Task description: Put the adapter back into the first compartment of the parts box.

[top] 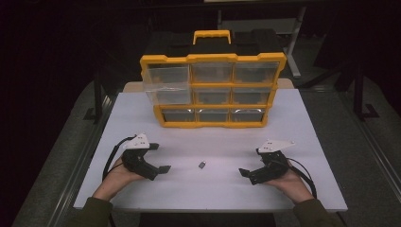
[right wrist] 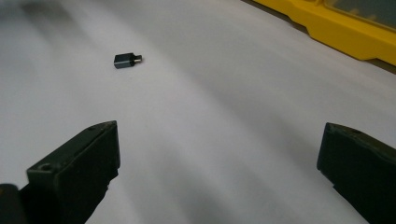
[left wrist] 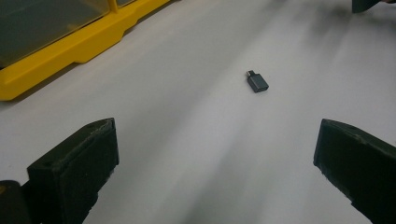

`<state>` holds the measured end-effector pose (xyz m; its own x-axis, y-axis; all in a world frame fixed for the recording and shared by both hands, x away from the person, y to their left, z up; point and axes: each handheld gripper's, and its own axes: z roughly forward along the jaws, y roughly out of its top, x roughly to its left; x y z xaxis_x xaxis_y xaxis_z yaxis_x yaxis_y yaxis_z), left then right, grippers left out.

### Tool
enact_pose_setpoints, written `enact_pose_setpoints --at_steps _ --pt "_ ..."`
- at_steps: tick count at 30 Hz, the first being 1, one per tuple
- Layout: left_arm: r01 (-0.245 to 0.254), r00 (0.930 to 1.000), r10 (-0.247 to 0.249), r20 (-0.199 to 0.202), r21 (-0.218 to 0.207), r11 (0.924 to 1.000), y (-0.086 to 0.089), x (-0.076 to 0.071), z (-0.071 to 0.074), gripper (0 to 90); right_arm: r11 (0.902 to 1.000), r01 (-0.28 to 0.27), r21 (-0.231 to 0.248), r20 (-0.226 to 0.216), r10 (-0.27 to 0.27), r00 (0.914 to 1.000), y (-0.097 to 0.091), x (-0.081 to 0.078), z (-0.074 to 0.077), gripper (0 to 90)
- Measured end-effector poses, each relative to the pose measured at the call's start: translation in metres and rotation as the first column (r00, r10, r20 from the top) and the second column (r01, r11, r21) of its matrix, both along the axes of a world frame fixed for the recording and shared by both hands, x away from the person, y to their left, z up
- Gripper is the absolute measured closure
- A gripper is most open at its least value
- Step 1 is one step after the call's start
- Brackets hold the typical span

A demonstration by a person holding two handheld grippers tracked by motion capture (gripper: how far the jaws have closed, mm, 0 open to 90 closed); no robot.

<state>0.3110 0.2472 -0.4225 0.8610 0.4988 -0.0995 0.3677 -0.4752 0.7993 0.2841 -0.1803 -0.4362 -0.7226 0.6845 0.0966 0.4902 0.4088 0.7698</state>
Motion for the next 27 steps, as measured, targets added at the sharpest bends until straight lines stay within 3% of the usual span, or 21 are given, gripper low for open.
enact_pose_setpoints --at_steps 27 --pt "0.032 0.9995 -0.032 -0.006 -0.016 0.9994 -0.022 0.005 0.006 0.0 0.9999 -0.008 0.006 0.001 0.008 1.0 -0.001 -0.001 0.0 0.0"
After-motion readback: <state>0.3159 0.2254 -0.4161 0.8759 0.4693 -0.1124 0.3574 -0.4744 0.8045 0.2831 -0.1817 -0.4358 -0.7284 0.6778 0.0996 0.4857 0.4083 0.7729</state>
